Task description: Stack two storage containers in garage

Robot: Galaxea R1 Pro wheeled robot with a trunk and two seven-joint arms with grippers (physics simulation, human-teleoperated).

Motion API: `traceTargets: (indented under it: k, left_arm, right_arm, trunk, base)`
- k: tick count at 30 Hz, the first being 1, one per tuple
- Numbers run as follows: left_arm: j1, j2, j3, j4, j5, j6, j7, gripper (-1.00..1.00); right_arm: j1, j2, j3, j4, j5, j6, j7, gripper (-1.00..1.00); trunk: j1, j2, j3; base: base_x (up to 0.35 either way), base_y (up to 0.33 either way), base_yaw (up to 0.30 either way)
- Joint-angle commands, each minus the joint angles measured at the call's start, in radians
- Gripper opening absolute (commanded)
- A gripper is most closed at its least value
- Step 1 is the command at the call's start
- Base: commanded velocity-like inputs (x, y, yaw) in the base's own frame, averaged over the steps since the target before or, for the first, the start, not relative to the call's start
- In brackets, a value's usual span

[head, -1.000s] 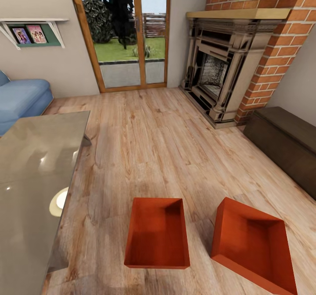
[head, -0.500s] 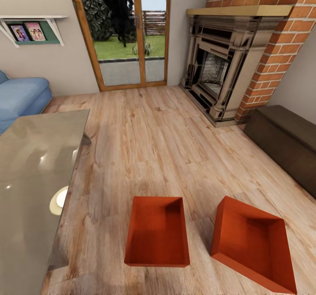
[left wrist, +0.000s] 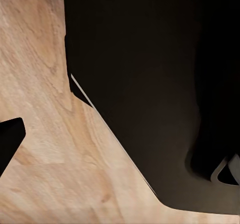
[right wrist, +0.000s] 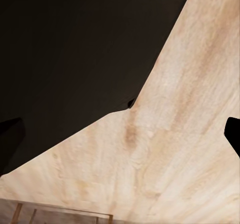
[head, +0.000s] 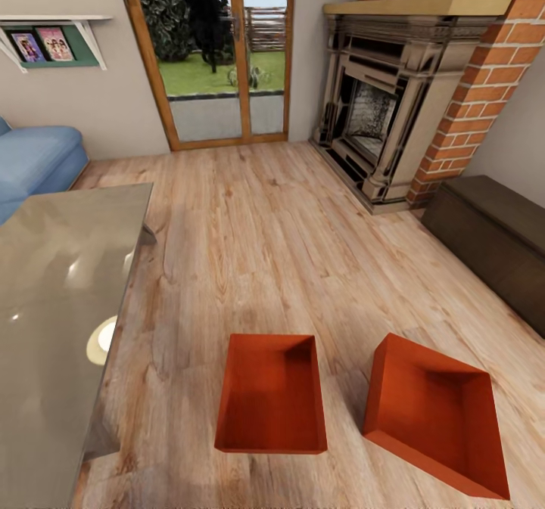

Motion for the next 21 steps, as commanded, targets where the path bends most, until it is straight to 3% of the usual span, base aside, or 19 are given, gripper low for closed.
traceTargets:
  k: [1,21]
  left_arm:
    - [0.0,0.0,0.0,0.0,0.008,-0.001,0.0,1.0]
    - [-0.001,0.0,0.0,0.0,0.008,0.0,0.0,1.0]
  right_arm:
    - [-0.001,0.0,0.009,0.001,-0.01,0.002,0.003,1.0]
    - [-0.001,0.0,0.009,0.001,-0.009,0.002,0.004,1.0]
  trunk:
    - [0.0,0.0,-0.002]
    - [0.0,0.0,-0.024]
  base:
    - [0.0,0.0,0.0]
    - [0.0,0.0,0.0]
